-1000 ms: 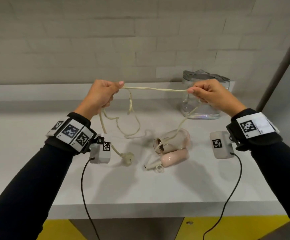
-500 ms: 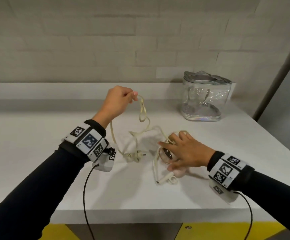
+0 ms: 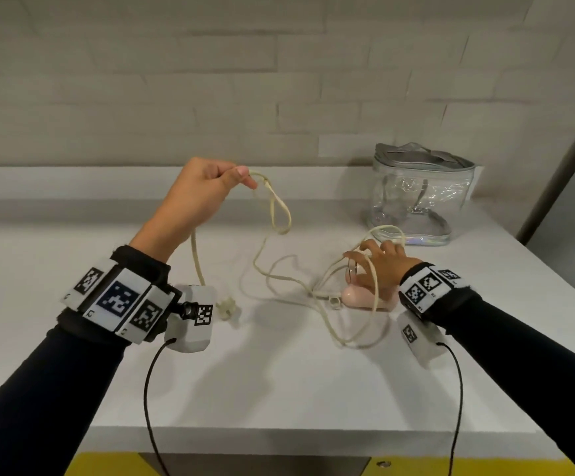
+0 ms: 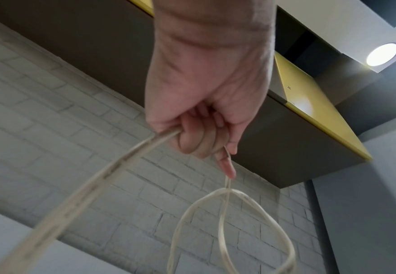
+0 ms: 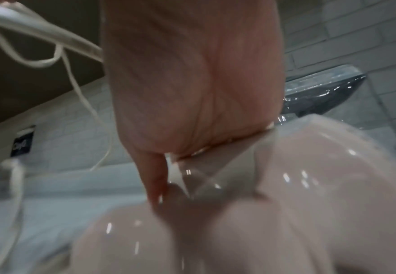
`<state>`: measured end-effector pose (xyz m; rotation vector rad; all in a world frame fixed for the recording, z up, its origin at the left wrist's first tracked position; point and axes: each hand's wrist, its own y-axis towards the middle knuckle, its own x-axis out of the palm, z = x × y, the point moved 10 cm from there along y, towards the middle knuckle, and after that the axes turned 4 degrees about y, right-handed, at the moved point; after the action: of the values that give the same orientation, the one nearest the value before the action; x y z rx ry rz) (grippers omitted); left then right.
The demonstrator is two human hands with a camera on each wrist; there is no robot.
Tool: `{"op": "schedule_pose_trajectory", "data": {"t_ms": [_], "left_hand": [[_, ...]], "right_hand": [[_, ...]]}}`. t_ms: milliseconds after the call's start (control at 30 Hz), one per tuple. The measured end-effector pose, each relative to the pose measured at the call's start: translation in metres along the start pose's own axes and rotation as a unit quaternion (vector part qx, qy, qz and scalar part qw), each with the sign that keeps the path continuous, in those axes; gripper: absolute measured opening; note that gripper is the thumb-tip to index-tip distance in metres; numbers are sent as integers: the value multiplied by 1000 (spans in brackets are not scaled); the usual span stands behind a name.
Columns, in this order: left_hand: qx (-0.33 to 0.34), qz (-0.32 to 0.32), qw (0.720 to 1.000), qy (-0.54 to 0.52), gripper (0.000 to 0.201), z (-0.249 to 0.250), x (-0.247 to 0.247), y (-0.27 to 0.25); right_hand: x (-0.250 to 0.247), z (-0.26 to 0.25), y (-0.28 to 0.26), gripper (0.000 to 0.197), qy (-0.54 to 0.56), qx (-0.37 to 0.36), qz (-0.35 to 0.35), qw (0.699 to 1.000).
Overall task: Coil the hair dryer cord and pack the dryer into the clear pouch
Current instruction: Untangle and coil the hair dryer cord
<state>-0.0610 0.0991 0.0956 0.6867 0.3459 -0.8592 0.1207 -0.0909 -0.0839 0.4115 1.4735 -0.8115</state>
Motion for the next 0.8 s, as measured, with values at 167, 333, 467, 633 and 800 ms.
{"op": "schedule_pose_trajectory", "data": {"t_ms": [167,333,467,633,800], "left_hand": [[-40,17,999,-25,32,-13,-5,-4],[-50,17,998,-22,30,-11,1,-5],[-56,2,998,-41,32,-15,9,-6],[-58,-51,995,-71,32,-6,27,-9],[-59,-131,982,-119,33,14,47,-22]], "right_hand": [[-25,-13,-22,44,89,-2,-119,989],[-51,-3,-26,35,87,-3,-118,989],[-63,4,-29,29,64,-4,-81,995],[-122,-48,-57,46,274,-116,113,948],[-166,-117,-76,29,381,-252,236,858]]}}
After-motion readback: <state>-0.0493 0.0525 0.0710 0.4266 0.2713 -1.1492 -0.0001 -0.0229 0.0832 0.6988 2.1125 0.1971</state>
